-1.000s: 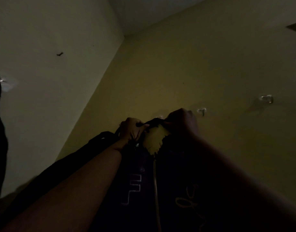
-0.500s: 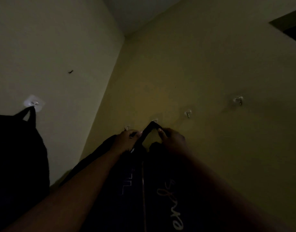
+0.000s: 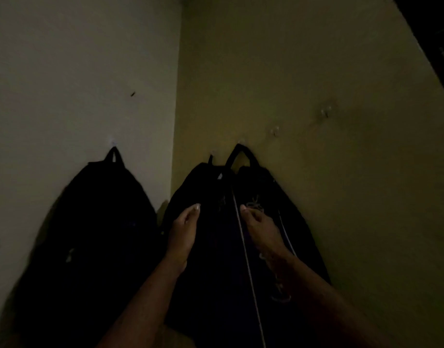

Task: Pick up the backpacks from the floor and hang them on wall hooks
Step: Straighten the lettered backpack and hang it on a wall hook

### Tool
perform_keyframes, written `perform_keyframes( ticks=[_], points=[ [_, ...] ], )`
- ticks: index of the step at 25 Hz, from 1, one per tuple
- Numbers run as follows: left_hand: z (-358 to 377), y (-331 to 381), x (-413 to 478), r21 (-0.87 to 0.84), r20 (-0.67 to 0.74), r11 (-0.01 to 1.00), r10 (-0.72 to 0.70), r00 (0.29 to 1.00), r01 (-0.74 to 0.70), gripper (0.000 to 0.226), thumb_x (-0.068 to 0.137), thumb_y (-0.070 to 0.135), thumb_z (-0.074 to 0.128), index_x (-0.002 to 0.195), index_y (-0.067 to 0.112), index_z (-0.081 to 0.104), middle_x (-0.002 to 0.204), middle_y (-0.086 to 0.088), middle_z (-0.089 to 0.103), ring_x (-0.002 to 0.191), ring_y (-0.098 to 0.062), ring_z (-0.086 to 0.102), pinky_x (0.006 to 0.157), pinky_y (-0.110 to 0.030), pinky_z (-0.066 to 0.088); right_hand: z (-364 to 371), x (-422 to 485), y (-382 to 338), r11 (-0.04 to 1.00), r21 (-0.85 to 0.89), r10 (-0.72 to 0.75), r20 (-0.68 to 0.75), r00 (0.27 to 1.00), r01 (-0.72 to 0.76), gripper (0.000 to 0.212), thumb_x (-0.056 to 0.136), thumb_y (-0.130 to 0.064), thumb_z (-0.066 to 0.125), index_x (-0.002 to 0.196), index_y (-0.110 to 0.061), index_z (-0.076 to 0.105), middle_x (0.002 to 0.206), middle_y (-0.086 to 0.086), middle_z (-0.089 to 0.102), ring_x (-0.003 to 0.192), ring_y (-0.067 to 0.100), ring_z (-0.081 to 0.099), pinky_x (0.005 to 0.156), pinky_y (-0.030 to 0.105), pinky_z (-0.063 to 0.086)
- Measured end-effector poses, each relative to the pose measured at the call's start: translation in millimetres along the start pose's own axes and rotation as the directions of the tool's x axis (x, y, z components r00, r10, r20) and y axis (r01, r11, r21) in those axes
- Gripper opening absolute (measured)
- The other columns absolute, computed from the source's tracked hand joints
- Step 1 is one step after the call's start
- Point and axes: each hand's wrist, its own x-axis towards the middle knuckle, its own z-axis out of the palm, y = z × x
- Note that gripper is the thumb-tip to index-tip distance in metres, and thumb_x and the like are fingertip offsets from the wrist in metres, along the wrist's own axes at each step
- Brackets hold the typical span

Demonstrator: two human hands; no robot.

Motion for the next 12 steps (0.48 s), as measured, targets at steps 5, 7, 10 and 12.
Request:
perform_keyframes(
  ticks=[5, 7, 10, 12],
  points=[
    [-92, -13, -132, 0.078, -0.001, 0.976, -0.205, 0.979, 0.204, 0.044, 0.096, 0.033, 0.040, 0.137, 0.017, 0.043, 0.144, -0.005, 0.045, 0.131, -0.022, 0.043, 0.107, -0.033, 0.035, 37, -145, 1, 0.922, 0.261, 0.201, 0.311, 0.929, -0.287, 0.044, 0.096, -0.040, 0.041, 0.133, -0.018, 0.048, 0.116, -0.008, 0.053, 0.096, 0.003, 0.047, 0.077, 0.012, 0.041],
    [-127, -10, -182, 0.132, -0.070, 0.953, -0.264, 0.962, 0.272, 0.046, 0.096, 0.036, 0.038, 0.139, 0.018, 0.040, 0.147, -0.002, 0.041, 0.136, -0.021, 0.037, 0.108, -0.033, 0.030, 48, -189, -3, 0.876, 0.311, 0.224, 0.415, 0.882, -0.369, 0.046, 0.096, -0.041, 0.040, 0.136, -0.017, 0.044, 0.114, -0.008, 0.050, 0.099, 0.004, 0.047, 0.081, 0.013, 0.040],
    [-177, 10, -261, 0.168, -0.243, 0.913, -0.328, 0.913, 0.373, 0.047, 0.097, 0.037, 0.038, 0.140, 0.019, 0.040, 0.149, -0.001, 0.039, 0.137, -0.020, 0.034, 0.107, -0.032, 0.027, 72, -257, -10, 0.826, 0.304, 0.252, 0.555, 0.793, -0.475, 0.049, 0.097, -0.042, 0.038, 0.139, -0.018, 0.040, 0.128, -0.001, 0.052, 0.110, 0.011, 0.053, 0.096, 0.026, 0.040],
    [-206, 28, -314, 0.184, -0.352, 0.893, -0.331, 0.875, 0.412, 0.046, 0.097, 0.035, 0.038, 0.140, 0.018, 0.040, 0.149, -0.002, 0.039, 0.137, -0.019, 0.034, 0.105, -0.029, 0.026, 88, -299, -19, 0.798, 0.268, 0.256, 0.660, 0.706, -0.540, 0.054, 0.096, -0.046, 0.038, 0.142, -0.019, 0.035, 0.146, 0.003, 0.041, 0.131, 0.019, 0.043, 0.108, 0.034, 0.034]
  ],
)
